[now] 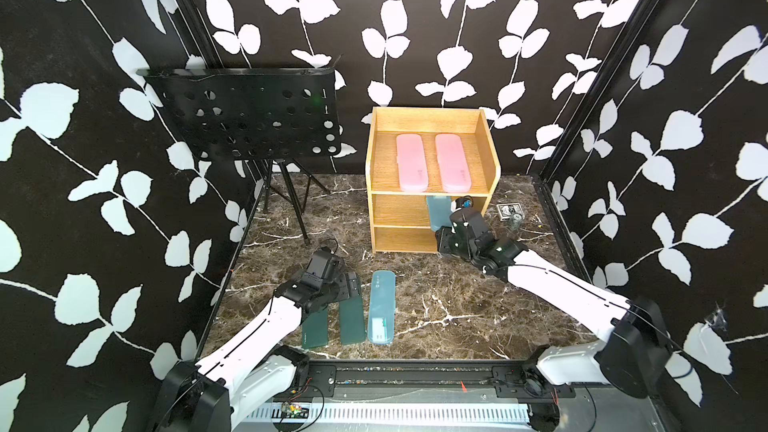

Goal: Place the pencil cases on the shelf according to color
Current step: Place the pencil case on the shelf, then pick up the pencil case from the center of the board.

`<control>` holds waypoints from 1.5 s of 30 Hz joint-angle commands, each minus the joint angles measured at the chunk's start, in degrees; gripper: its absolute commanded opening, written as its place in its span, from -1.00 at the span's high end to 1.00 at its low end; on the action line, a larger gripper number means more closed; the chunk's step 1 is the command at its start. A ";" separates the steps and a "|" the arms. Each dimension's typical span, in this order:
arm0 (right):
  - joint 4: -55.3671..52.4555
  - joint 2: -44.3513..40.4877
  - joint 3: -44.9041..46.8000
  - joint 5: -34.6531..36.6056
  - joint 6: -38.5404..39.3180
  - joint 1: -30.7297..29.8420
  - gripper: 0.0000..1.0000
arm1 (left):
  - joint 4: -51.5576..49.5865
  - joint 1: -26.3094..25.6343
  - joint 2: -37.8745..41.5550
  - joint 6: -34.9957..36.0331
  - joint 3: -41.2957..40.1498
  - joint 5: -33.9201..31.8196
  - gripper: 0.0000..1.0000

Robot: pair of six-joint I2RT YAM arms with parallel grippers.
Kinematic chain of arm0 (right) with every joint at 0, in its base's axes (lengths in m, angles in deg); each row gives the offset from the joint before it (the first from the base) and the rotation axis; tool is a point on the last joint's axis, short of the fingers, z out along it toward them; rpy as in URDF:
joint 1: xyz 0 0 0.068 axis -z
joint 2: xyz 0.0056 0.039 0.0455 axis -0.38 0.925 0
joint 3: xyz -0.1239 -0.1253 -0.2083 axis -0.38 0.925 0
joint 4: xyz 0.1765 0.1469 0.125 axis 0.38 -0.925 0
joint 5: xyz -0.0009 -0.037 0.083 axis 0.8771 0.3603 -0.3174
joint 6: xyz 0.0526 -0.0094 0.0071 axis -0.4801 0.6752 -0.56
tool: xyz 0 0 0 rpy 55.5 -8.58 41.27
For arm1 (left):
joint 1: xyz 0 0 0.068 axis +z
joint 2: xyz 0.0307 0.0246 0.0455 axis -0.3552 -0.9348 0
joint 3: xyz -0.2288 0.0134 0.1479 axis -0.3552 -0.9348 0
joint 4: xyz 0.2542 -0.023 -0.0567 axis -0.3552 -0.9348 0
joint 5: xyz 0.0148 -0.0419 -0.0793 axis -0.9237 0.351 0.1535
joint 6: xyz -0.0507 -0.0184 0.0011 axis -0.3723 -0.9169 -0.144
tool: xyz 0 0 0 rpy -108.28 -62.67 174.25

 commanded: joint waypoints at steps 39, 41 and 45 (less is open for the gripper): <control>-12.97 32.26 -13.41 11.98 -23.31 -34.50 -0.99 | -2.28 0.00 -2.88 -1.23 0.67 -7.03 -0.98; -13.02 33.28 -13.78 11.60 -23.56 -34.68 -0.98 | -2.50 -0.02 -2.59 -1.13 0.48 -7.14 -0.98; -13.58 33.70 -13.19 11.72 -24.50 -35.03 -0.98 | -2.29 0.00 -1.42 -1.15 0.13 -7.64 -0.98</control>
